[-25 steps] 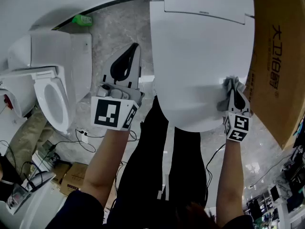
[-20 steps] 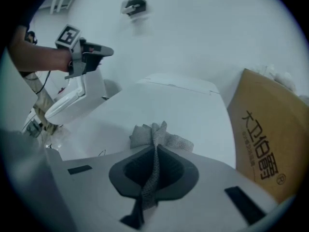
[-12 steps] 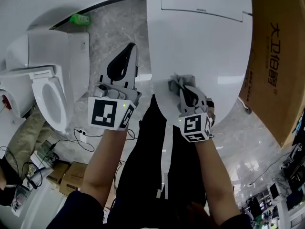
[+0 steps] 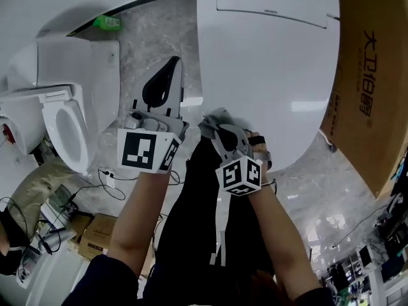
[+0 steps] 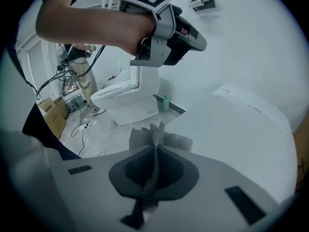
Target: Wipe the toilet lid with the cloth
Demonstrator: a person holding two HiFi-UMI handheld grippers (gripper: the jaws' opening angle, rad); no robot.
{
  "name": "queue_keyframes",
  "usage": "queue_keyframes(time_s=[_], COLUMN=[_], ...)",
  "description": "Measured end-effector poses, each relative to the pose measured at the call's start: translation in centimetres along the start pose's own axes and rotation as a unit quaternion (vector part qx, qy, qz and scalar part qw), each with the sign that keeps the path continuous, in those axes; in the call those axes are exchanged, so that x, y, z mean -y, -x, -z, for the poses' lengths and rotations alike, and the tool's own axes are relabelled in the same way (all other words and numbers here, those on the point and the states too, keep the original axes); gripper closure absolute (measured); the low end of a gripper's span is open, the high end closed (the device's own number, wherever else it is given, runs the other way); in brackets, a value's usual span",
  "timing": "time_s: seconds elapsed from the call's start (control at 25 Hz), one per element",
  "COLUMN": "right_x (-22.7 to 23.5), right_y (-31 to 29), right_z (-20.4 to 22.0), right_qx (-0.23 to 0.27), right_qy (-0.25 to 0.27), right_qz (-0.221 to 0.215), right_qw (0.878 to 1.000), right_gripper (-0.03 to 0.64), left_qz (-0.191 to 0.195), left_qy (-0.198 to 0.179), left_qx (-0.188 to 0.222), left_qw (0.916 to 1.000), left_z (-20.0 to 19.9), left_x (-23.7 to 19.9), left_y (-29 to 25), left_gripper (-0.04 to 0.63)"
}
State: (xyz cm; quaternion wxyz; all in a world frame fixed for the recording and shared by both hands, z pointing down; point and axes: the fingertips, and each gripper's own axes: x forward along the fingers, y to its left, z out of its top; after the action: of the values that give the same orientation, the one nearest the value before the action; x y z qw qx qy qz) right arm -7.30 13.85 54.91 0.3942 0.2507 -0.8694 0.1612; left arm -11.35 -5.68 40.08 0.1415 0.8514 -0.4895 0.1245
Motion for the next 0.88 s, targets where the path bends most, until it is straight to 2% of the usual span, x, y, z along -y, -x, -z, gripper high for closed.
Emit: queue_keyframes(time_s=[0.16,0.4,0.56,0.68,0.76,0.88], right_x=[1.5,7.1,11.2,14.1,15.4,16.0], right_y=[1.5,6.9,11.5,14.6,16.2,17.3], right_z=[1.6,7.4,12.3,16.0,18.0,19.3], right_qx=[0.005,-0.008,-0.024,-0.029,-0.026,-0.026], right_qy=[-0.026,-0.091,-0.136,-0.187,-0.225,-0.258], right_qz=[0.031,0.125,0.201,0.256,0.280,0.302], right_qw=[0.999,0.988,0.970,0.948,0.933,0.917], right_gripper=[0.592,0.592,0.592,0.592,0.592,0.592], left_qz=[0.009,0.018,0.026,0.024,0.022,0.020], left_qy=[0.000,0.000,0.005,0.008,0.008,0.007], left_qx=[0.008,0.012,0.016,0.015,0.016,0.016], left_qw=[0.9999,0.9998,0.9995,0.9996,0.9996,0.9996], left_z=[-0.3,-0.6,-0.8,-0.7,-0.6,-0.5], left_x=[0.5,1.4,2.1,2.3,2.4,2.9], left_y=[0.1,0.2,0.4,0.6,0.8,1.0], left_gripper=[0.575,0.575,0.575,0.575,0.575,0.575])
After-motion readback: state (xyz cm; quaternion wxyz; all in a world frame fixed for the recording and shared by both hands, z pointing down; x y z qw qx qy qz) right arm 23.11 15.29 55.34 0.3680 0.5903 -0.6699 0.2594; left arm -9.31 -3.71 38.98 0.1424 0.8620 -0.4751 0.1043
